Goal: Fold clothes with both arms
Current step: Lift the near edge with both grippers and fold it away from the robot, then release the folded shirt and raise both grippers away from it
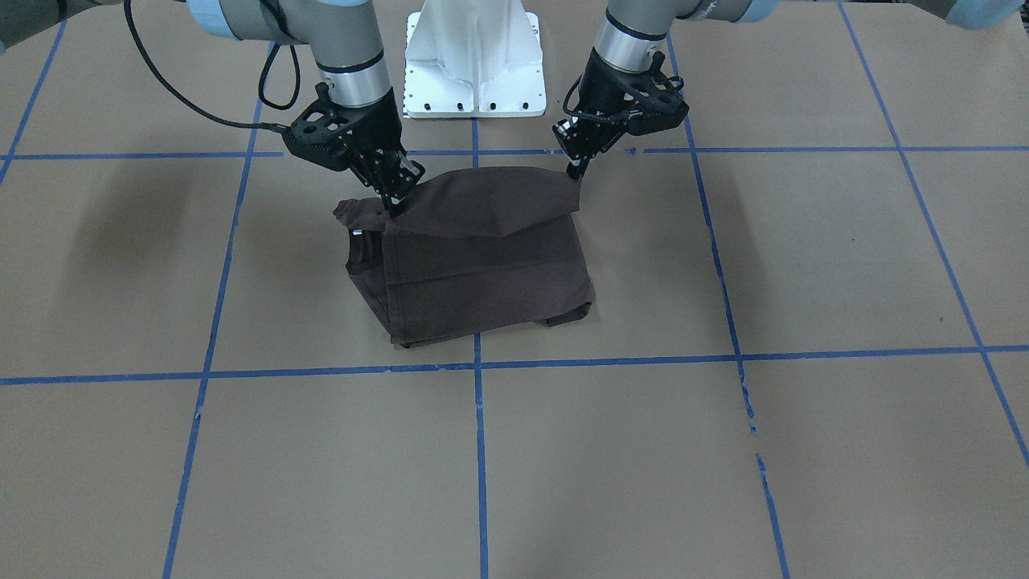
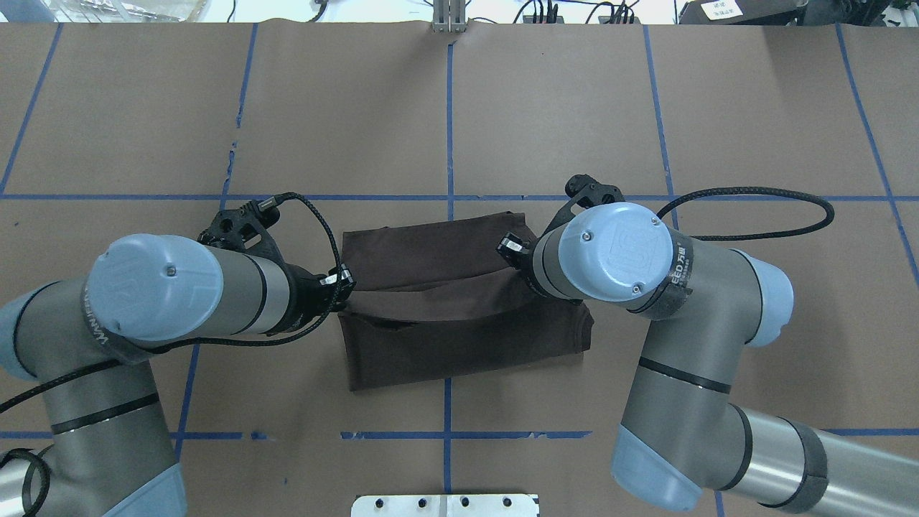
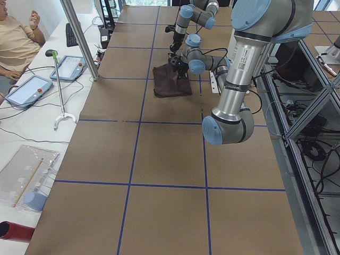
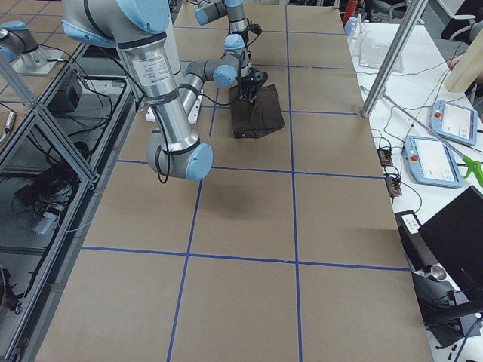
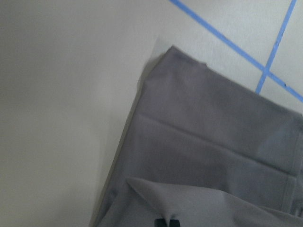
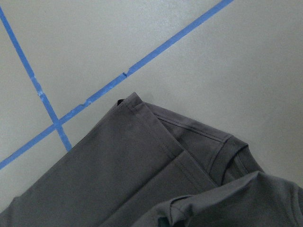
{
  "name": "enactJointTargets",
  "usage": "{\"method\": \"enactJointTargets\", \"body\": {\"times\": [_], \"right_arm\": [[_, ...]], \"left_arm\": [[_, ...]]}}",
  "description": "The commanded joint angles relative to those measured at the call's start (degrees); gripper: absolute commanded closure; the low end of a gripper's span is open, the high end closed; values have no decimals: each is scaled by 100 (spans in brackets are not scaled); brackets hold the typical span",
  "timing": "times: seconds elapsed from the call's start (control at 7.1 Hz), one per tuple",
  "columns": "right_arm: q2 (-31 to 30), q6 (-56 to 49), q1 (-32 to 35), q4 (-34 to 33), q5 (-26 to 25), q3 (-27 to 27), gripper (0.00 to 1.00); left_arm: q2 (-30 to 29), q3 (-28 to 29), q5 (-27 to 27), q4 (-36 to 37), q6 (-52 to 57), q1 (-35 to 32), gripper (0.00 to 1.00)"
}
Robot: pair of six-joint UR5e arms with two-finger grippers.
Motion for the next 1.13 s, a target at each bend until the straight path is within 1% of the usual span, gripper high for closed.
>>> {"method": "enactJointTargets", "body": {"times": [0.0,0.14,0.28,0.42,0.56,0.7,0.84,0.99], "right_arm": [[215,-60,216,324,96,-594,100],[539,-104,330,542,113,-1215,99],[891,-174,514,1240,200,-2083,1],[1233,-793,864,1839,393,-2979,0],[1306,-1182,1311,2036,1099,-3049,0],[1264,-1203,1351,2055,1428,-3041,0],[1141,-1212,1360,2064,1432,-2919,0],[888,-1247,1455,2056,1475,-2692,0]], "left_arm": [[-123,784,9,-732,124,-215,100],[-332,1380,18,-1032,124,-399,100],[-569,2039,18,-1374,342,-679,70],[-676,2585,1,-1830,814,-1169,12],[-703,2686,-43,-2131,879,-1365,0],[-686,2495,-417,-2142,880,-1385,0],[-564,2206,-700,-2134,889,-1411,0],[-371,2003,-711,-2134,1063,-1455,0]]}}
